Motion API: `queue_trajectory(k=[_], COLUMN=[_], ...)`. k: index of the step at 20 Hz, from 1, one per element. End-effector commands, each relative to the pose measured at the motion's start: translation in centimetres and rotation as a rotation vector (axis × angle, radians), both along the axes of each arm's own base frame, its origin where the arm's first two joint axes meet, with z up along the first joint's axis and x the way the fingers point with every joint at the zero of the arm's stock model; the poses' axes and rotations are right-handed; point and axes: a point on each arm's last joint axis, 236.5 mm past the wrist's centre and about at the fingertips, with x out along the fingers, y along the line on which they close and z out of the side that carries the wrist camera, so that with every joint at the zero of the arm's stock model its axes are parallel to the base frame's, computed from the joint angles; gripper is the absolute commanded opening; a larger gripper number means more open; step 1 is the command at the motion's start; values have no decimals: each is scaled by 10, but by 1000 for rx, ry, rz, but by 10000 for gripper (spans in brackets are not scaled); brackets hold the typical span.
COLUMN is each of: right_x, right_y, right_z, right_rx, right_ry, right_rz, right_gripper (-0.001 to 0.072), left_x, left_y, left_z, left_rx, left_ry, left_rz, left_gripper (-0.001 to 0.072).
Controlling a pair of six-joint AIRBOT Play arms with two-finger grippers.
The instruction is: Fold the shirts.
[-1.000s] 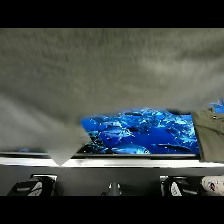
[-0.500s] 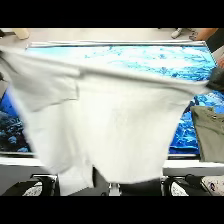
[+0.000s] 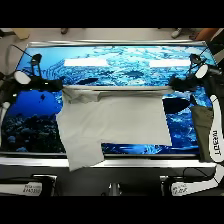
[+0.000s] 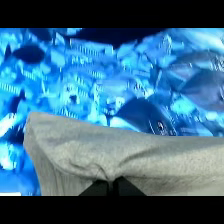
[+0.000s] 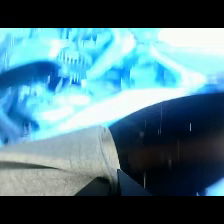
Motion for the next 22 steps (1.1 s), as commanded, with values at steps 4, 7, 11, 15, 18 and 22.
queue_trajectory(k=[4,7,11,15,18,22], right_x=[66,38,-37,-93,-94,-94], right_y=[-7,7,22,35,37,38], right_z=[4,-40,-57,-90,-98,-86], right_rx=[24,82,101,145,158,163], right_ry=[-263,-70,248,523,542,545], right_rz=[-95,-80,15,89,82,88], right_gripper=[30,32,31,31,31,319], left_x=[82,67,-13,-99,-111,-107], left_y=[-5,-12,-1,-16,-19,-13], left_z=[-23,-35,-34,-96,-109,-84], left_rx=[-39,-50,70,80,74,45], left_ry=[-125,-38,245,561,603,600], left_rz=[75,64,-69,-162,-139,-126], left_gripper=[26,26,26,25,26,345])
